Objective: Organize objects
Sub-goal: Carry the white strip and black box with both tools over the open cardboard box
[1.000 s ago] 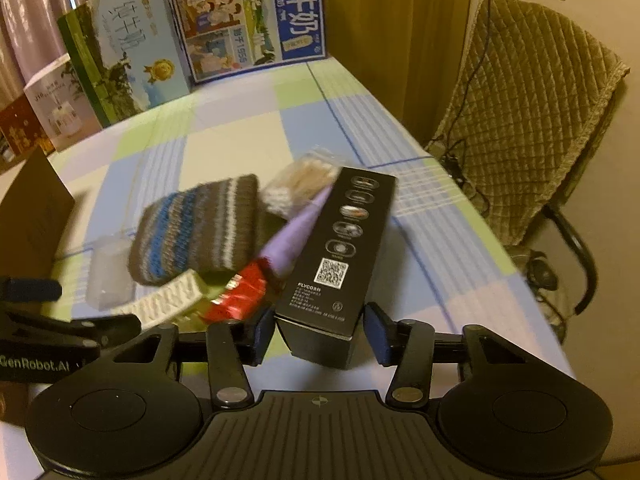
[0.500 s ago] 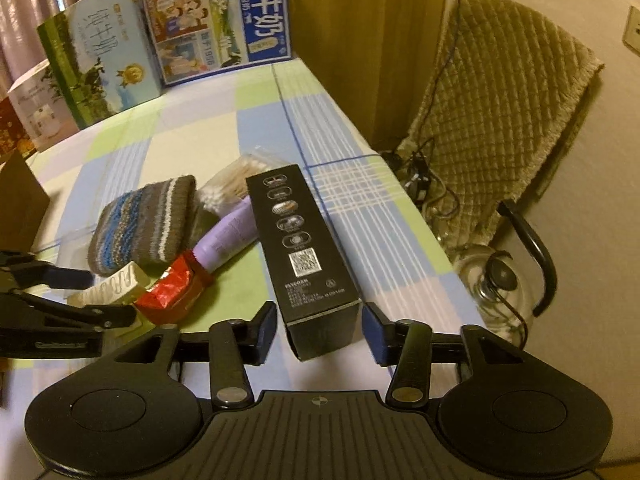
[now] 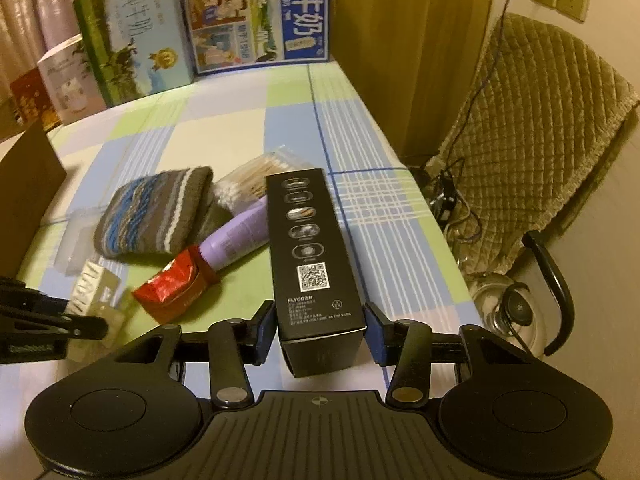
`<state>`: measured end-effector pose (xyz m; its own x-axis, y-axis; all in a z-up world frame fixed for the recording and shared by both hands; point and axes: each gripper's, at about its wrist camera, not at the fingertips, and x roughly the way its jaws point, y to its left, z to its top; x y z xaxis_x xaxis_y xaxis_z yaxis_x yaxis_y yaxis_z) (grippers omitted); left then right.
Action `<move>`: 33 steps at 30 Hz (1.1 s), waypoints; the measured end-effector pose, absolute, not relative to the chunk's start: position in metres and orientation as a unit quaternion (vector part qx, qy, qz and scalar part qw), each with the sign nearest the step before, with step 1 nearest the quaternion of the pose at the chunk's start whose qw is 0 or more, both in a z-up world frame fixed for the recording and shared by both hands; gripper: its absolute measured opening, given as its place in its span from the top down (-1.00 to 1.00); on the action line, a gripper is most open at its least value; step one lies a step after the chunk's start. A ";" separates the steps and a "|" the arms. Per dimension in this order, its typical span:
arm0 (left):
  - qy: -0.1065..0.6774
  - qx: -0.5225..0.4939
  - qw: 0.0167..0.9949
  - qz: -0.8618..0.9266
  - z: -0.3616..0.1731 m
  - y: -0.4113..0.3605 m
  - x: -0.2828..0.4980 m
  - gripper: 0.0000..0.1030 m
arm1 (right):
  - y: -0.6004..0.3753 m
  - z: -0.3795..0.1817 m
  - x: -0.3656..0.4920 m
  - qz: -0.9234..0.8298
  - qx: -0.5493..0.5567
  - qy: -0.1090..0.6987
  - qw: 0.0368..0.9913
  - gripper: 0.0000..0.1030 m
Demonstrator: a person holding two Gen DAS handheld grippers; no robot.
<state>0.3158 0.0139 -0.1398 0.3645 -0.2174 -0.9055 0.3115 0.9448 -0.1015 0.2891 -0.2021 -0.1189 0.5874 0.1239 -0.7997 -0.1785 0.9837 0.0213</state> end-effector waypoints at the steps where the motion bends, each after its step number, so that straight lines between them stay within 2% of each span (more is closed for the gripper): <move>1: 0.544 0.040 0.824 -0.154 -0.139 0.016 0.312 0.55 | -0.204 -0.118 0.286 0.090 -0.030 0.449 0.888 0.21; 11: 0.565 0.010 0.816 -0.117 -0.138 0.019 0.272 0.55 | -0.221 -0.107 0.241 0.155 -0.045 0.509 0.846 0.19; 15: 0.568 -0.010 0.817 -0.098 -0.140 0.014 0.273 0.49 | -0.215 -0.102 0.248 0.168 -0.054 0.491 0.853 -0.11; 22: 0.559 -0.003 0.827 -0.060 -0.147 0.007 0.283 0.48 | -0.199 -0.112 0.272 0.186 -0.084 0.484 0.851 -0.13; 26: 0.547 -0.006 0.836 -0.044 -0.145 0.005 0.287 0.55 | -0.198 -0.121 0.280 0.190 -0.097 0.482 0.850 -0.12; 27: 0.543 -0.007 0.839 -0.041 -0.144 0.004 0.287 0.55 | -0.198 -0.123 0.280 0.192 -0.102 0.480 0.850 0.09; 28: 0.537 -0.007 0.842 -0.038 -0.141 0.002 0.285 0.55 | -0.199 -0.124 0.281 0.196 -0.104 0.479 0.849 0.19; 33: 0.526 -0.016 0.850 -0.027 -0.129 -0.002 0.271 0.55 | -0.206 -0.121 0.278 0.211 -0.100 0.475 0.848 0.21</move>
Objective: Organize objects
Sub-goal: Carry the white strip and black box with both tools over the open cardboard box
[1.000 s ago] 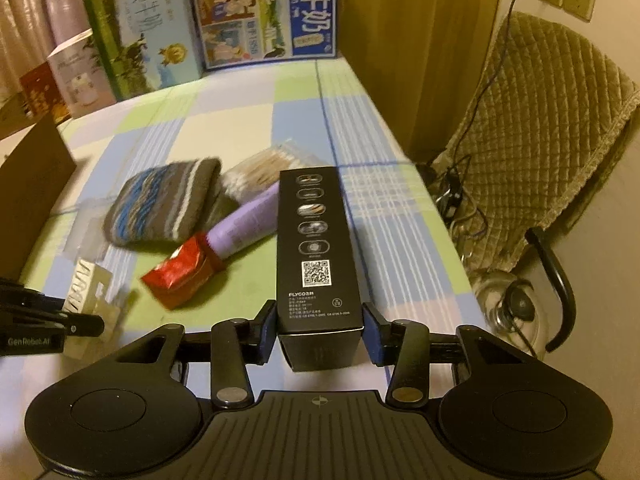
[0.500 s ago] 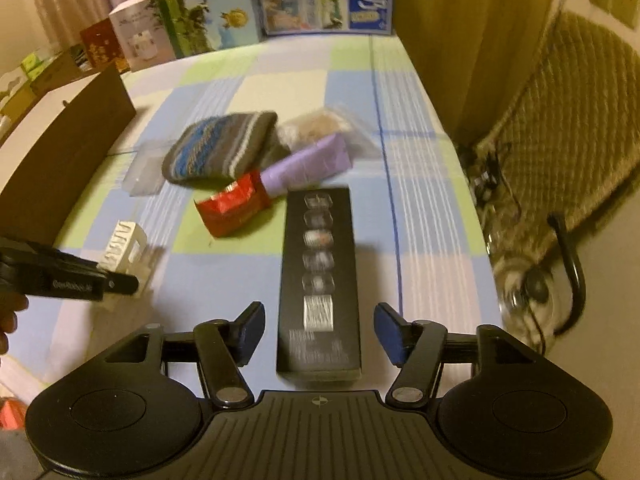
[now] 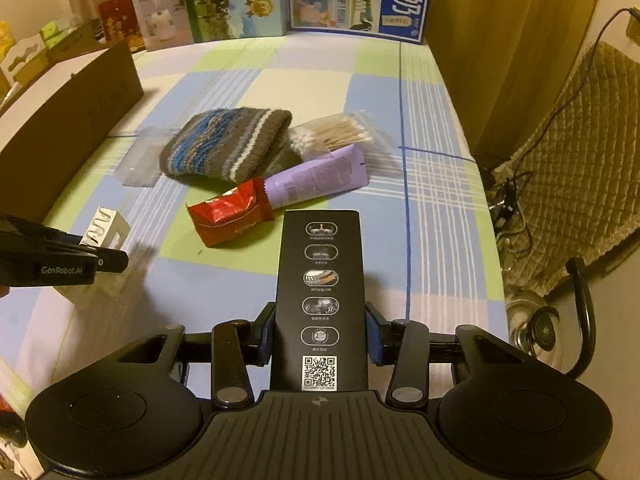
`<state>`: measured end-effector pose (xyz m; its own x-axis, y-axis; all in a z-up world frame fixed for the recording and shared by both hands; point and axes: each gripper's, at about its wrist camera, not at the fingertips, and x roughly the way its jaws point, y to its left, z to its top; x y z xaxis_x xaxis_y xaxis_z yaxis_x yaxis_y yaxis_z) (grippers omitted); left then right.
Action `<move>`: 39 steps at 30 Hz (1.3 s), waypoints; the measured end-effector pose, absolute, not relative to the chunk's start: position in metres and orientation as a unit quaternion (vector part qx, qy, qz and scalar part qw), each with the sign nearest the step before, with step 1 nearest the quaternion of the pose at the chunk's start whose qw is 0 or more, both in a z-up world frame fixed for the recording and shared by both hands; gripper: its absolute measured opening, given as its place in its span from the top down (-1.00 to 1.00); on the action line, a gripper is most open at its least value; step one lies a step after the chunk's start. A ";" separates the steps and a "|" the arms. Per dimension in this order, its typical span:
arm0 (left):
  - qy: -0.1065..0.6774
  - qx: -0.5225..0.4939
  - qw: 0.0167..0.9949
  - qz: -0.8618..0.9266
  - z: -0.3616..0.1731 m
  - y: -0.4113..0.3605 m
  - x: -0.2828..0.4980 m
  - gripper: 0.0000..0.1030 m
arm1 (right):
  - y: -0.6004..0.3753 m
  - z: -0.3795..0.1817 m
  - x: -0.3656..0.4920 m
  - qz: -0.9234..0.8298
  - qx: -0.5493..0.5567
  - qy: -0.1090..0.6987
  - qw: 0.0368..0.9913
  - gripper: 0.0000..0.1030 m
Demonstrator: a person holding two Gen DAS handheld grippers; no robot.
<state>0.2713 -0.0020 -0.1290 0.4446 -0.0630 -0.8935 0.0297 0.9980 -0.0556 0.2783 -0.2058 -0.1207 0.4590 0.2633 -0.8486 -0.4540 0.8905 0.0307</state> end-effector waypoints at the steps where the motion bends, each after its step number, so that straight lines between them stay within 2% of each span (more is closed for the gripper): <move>1: 0.525 -0.019 0.851 -0.025 -0.126 -0.002 0.267 0.55 | -0.207 -0.119 0.278 0.216 -0.096 0.476 0.847 0.21; 12: 0.476 -0.055 0.877 -0.017 -0.072 0.028 0.236 0.55 | -0.174 -0.070 0.258 0.297 -0.067 0.433 0.848 0.22; 25: 0.393 -0.051 0.918 0.013 0.009 0.147 0.229 0.55 | -0.029 -0.002 0.242 0.414 -0.015 0.371 0.831 0.22; 32: 0.392 -0.038 0.918 0.047 0.016 0.228 0.243 0.55 | 0.069 0.016 0.238 0.455 -0.007 0.352 0.818 0.22; 39: 0.430 -0.032 0.900 0.062 -0.010 0.294 0.267 0.55 | 0.150 -0.006 0.247 0.441 -0.030 0.374 0.815 0.22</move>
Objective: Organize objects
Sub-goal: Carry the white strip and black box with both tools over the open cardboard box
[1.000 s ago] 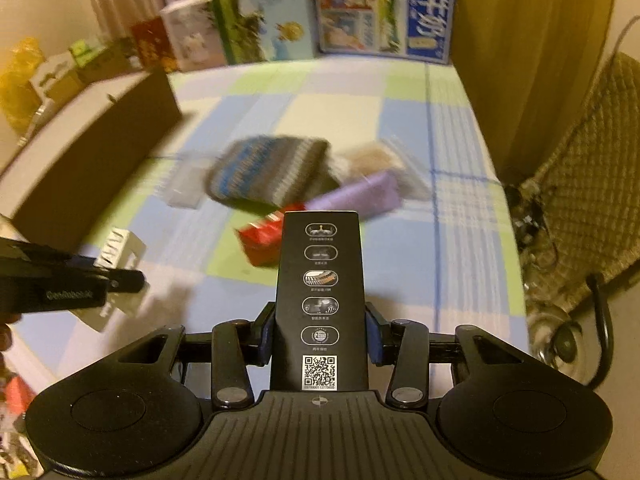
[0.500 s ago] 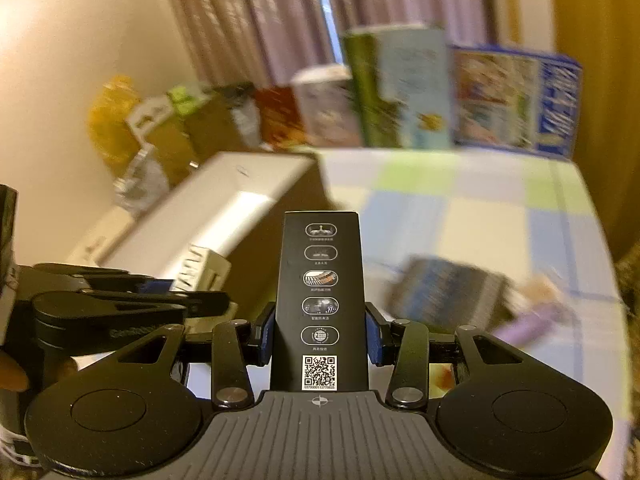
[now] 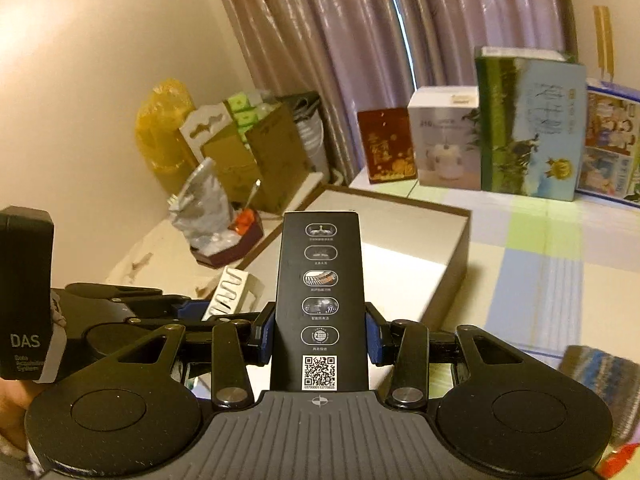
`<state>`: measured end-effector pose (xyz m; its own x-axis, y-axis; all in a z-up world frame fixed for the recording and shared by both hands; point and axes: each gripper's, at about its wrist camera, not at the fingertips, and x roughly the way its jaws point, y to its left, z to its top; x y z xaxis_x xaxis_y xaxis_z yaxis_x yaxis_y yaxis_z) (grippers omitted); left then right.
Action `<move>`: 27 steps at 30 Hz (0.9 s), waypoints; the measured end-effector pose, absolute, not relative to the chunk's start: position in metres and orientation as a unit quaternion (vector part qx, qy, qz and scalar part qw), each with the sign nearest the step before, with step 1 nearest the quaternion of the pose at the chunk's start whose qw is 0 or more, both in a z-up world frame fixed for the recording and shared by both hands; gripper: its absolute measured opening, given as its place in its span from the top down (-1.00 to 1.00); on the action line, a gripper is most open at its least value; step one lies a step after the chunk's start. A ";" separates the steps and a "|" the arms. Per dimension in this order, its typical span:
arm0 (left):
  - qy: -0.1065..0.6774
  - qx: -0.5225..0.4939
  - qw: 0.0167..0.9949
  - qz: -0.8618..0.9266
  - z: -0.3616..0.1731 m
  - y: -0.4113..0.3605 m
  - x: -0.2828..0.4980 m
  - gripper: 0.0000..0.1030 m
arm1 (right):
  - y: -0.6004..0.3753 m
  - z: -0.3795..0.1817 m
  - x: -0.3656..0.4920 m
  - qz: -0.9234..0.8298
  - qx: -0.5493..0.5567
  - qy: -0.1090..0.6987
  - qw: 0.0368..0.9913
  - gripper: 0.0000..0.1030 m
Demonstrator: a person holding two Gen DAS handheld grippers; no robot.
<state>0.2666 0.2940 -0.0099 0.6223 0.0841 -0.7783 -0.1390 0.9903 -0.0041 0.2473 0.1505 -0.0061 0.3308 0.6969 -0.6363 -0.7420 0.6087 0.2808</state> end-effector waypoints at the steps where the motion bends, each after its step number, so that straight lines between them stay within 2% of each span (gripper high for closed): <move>1: 0.437 -0.030 0.897 0.064 -0.016 0.301 0.269 0.55 | 0.158 -0.013 0.248 0.436 -0.036 0.381 0.815 0.22; 7: 0.477 -0.038 0.876 0.059 -0.051 0.329 0.277 0.55 | 0.196 -0.054 0.252 0.401 -0.077 0.424 0.808 0.22; 18: 0.504 -0.046 0.861 0.043 -0.081 0.347 0.289 0.55 | 0.226 -0.108 0.260 0.359 -0.135 0.440 0.812 0.20; 20: 0.508 -0.047 0.859 0.040 -0.084 0.350 0.290 0.55 | 0.226 -0.108 0.261 0.359 -0.140 0.436 0.813 0.17; 22: 0.510 -0.047 0.858 0.036 -0.087 0.350 0.291 0.55 | 0.225 -0.106 0.261 0.360 -0.140 0.434 0.814 0.03; 27: 0.515 -0.045 0.856 0.023 -0.091 0.346 0.294 0.55 | 0.220 -0.103 0.260 0.358 -0.136 0.436 0.814 -0.14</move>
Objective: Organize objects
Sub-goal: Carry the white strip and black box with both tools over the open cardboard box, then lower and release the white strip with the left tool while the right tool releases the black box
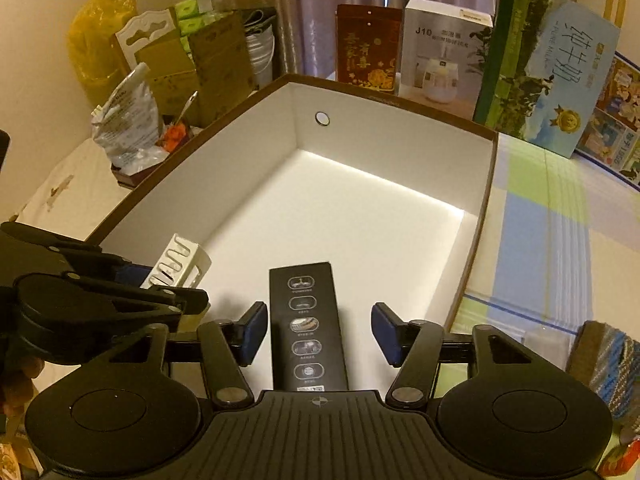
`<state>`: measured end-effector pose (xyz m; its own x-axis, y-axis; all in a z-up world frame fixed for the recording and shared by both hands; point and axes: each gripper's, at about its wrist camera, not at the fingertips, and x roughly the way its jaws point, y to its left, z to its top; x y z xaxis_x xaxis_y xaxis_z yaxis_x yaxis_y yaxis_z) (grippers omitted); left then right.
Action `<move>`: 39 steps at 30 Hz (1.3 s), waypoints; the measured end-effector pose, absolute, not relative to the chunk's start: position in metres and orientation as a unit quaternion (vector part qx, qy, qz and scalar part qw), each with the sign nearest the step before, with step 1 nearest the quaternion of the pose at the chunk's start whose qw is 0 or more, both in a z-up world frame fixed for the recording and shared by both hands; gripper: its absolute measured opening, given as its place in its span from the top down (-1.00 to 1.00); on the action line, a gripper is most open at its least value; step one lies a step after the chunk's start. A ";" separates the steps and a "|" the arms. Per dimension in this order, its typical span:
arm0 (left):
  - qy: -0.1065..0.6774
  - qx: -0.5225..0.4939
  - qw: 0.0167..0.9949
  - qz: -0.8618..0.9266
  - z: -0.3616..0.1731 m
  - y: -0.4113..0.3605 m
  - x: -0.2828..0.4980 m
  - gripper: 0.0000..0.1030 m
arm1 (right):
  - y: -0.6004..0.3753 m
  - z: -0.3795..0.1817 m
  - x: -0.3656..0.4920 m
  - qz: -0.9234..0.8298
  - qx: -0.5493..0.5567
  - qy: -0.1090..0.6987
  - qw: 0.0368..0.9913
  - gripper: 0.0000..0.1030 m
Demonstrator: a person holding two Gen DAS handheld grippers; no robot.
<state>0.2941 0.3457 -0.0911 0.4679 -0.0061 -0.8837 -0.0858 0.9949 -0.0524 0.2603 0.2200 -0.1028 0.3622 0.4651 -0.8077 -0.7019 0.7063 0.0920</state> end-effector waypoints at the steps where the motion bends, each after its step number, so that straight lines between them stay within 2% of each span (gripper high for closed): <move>1: 0.517 -0.044 0.855 0.021 -0.093 0.345 0.295 0.55 | 0.219 -0.102 0.260 0.358 -0.134 0.438 0.814 -0.18; 6: 0.523 -0.040 0.851 0.021 -0.098 0.344 0.297 0.50 | 0.216 -0.102 0.260 0.357 -0.132 0.441 0.813 -0.29; 8: 0.522 -0.040 0.852 0.021 -0.098 0.344 0.296 0.40 | 0.215 -0.102 0.259 0.361 -0.133 0.441 0.811 -0.35; 10: 0.520 -0.038 0.853 0.021 -0.095 0.343 0.296 0.19 | 0.214 -0.100 0.258 0.364 -0.137 0.440 0.809 -0.42; 15: 0.514 -0.041 0.856 0.023 -0.087 0.345 0.290 -0.08 | 0.210 -0.097 0.255 0.368 -0.138 0.437 0.809 -0.55; 30: 0.483 -0.048 0.874 0.030 -0.051 0.344 0.271 -0.31 | 0.197 -0.075 0.245 0.371 -0.123 0.421 0.818 -0.75; 39: 0.464 -0.059 0.883 0.042 -0.032 0.335 0.245 -0.35 | 0.176 -0.061 0.230 0.383 -0.101 0.418 0.818 -0.83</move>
<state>0.2452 0.3348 -0.0324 0.5655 0.0191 -0.8245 -0.1281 0.9896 -0.0649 0.2298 0.1763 -0.0610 0.3570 0.5422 -0.7606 -0.7108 0.6860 0.1554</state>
